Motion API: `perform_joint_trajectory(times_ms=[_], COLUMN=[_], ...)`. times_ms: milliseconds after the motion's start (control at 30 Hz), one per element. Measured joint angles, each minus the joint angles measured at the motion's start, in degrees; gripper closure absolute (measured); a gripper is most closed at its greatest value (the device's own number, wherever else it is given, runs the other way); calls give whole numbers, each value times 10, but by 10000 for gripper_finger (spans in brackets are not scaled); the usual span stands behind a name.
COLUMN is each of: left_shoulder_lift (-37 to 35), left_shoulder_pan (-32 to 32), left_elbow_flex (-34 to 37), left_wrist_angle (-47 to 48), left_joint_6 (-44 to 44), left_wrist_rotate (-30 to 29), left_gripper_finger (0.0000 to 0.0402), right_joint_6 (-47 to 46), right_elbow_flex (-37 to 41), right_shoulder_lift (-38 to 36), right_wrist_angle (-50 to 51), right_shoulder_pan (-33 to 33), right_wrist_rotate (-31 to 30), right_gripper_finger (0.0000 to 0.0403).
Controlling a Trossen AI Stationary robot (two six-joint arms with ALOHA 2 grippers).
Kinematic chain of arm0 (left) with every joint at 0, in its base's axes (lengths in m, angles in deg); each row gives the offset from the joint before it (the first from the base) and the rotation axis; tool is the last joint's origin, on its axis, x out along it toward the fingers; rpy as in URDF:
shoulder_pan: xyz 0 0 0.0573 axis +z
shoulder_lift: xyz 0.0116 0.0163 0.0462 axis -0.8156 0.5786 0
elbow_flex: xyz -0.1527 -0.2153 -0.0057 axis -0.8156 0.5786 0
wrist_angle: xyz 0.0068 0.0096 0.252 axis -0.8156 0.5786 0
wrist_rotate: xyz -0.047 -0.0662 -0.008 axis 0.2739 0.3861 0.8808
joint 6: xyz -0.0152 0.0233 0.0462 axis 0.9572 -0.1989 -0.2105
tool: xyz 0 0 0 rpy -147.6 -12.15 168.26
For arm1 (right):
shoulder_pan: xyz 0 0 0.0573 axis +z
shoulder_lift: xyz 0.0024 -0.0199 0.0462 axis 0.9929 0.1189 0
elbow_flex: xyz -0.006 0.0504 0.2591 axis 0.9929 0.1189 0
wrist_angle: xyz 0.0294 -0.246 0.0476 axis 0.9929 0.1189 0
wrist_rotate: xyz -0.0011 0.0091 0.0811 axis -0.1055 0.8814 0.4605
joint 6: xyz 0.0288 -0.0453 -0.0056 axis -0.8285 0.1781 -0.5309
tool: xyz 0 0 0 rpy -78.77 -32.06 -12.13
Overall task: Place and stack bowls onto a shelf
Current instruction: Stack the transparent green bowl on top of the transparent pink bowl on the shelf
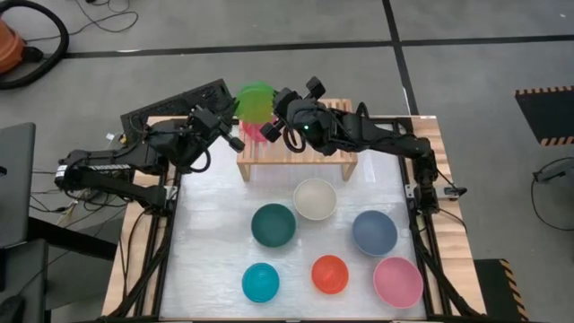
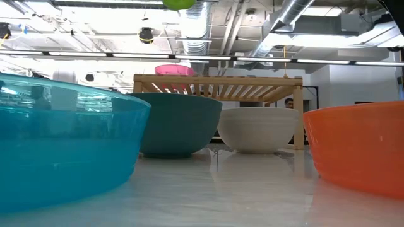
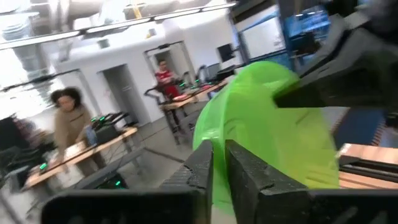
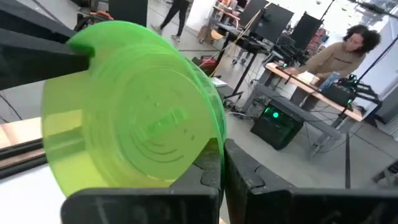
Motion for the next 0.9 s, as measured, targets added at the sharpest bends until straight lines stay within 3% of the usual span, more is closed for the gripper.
perform_joint_trajectory(times_ms=[100, 267, 400, 567, 900], left_shoulder_lift=[-18, -53, -93, -124, -166], left_shoulder_pan=[-12, -17, -16, -19, -19], left_elbow_flex=[0, 0, 0, -1, 0], left_wrist_angle=[5, 40, 61, 77, 149], left_joint_6=[-5, 0, 30, 41, 109], left_wrist_rotate=[40, 34, 30, 29, 29], left_gripper_finger=[331, 256, 220, 210, 209], right_joint_6=[-26, -50, -68, -120, -273], right_elbow_flex=[0, 1, 1, 1, 0], right_shoulder_lift=[0, 4, 3, 6, 54], right_wrist_angle=[23, 34, 41, 36, 62], right_shoulder_pan=[-2, -13, -40, -93, -207], right_wrist_rotate=[40, 88, 126, 197, 409], right_gripper_finger=[380, 380, 380, 380, 380])
